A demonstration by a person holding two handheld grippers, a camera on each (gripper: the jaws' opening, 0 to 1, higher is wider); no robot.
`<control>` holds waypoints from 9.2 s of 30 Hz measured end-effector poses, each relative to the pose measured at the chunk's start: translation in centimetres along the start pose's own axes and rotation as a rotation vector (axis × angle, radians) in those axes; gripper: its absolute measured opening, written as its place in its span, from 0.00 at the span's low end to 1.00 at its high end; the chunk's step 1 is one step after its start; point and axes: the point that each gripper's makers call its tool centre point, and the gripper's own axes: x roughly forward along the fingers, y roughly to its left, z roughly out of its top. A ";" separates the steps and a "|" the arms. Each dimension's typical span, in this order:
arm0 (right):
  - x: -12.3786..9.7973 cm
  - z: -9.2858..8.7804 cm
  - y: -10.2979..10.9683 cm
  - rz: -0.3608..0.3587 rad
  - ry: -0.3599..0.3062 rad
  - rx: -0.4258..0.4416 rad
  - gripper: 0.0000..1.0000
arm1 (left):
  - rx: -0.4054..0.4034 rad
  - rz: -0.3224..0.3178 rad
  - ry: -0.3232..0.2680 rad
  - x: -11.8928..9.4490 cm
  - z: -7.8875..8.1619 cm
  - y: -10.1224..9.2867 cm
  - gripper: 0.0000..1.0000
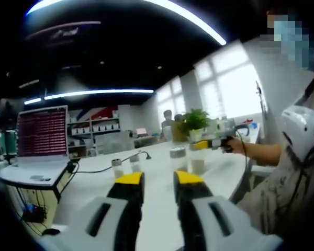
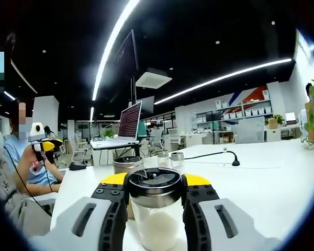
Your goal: Rotate the seasoning bottle until the label or dispensing opening points toward the visible target arrow and the bottle remains upright within the marked orientation range
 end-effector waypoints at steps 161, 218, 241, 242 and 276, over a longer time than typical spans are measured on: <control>0.1 0.3 -0.3 -0.130 -0.007 -0.025 0.47 | -0.004 -0.068 0.044 1.5 -1.2 -1.4 0.24; 0.9 0.1 1.1 0.289 0.045 0.004 0.37 | -0.006 -0.073 0.046 1.4 -1.2 -1.3 0.24; 0.3 1.6 1.3 0.052 -0.092 0.006 0.66 | -0.015 -0.058 0.048 1.5 -1.5 -0.7 0.24; 0.3 1.8 1.3 0.013 -0.100 0.002 0.67 | -0.014 -0.059 0.048 1.5 -1.5 -0.8 0.24; 0.5 0.1 0.6 -0.109 0.005 -0.071 0.37 | -0.011 -0.049 0.041 1.1 -1.2 -0.5 0.24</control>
